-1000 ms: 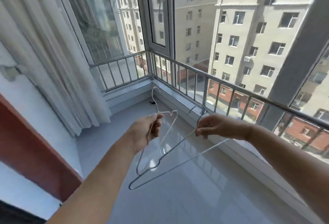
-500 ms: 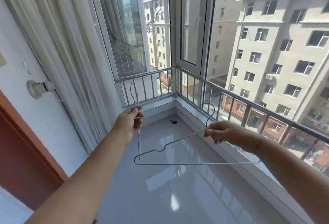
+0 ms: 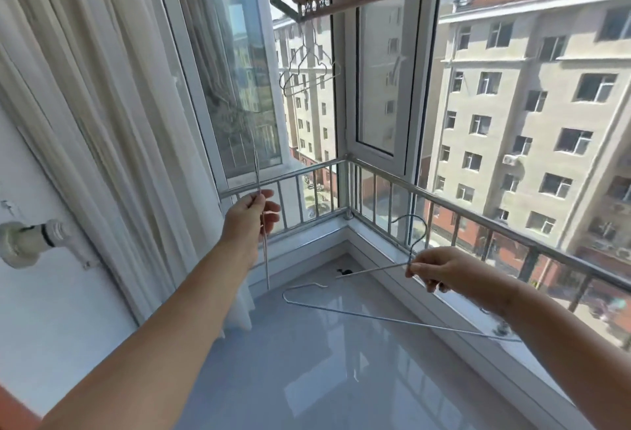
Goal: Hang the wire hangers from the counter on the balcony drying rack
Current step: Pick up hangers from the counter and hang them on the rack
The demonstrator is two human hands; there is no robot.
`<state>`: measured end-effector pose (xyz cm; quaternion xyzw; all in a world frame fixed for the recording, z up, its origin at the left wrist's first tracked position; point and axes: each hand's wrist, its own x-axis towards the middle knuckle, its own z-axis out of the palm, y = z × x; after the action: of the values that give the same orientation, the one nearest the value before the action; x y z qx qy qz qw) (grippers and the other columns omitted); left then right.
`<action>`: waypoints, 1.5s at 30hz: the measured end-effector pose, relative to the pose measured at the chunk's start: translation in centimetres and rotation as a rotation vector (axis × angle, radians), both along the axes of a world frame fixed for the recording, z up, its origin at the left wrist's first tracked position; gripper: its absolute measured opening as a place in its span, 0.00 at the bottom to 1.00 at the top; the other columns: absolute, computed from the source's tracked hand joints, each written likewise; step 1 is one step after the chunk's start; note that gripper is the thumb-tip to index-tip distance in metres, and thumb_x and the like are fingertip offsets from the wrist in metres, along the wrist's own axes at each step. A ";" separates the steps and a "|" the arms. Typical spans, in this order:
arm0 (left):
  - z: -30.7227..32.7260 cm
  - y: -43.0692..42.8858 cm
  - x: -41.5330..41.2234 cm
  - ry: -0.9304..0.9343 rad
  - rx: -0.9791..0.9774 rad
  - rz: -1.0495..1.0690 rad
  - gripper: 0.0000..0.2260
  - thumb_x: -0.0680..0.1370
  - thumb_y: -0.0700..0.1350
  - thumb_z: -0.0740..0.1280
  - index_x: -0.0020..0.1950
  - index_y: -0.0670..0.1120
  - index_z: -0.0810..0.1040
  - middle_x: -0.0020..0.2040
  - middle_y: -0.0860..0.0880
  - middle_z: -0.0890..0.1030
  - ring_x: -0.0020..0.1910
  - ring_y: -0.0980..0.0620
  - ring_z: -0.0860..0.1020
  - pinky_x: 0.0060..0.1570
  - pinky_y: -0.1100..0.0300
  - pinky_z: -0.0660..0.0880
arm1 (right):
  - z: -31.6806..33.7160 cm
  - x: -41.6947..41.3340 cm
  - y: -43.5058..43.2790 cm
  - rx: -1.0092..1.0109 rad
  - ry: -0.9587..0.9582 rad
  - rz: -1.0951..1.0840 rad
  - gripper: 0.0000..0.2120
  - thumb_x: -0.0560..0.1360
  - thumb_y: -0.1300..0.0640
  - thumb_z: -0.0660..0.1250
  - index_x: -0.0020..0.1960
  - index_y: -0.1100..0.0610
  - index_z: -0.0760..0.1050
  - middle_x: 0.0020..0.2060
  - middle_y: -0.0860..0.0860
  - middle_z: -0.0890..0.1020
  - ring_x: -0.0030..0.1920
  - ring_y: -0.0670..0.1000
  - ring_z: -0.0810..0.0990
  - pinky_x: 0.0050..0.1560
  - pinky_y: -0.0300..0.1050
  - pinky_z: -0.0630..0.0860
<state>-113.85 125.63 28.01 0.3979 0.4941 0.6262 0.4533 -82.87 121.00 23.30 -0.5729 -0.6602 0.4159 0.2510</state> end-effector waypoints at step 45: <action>20.7 45.7 11.9 -0.100 0.240 -0.690 0.10 0.80 0.42 0.60 0.52 0.40 0.80 0.33 0.48 0.77 0.31 0.55 0.69 0.32 0.62 0.65 | 24.3 -7.7 40.5 0.535 0.888 -0.526 0.08 0.76 0.64 0.63 0.54 0.62 0.78 0.33 0.54 0.80 0.31 0.50 0.80 0.31 0.40 0.78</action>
<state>-101.99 171.36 48.67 0.5603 0.2311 0.5088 0.6113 -90.60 161.52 47.64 -0.4049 -0.4092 0.3586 0.7349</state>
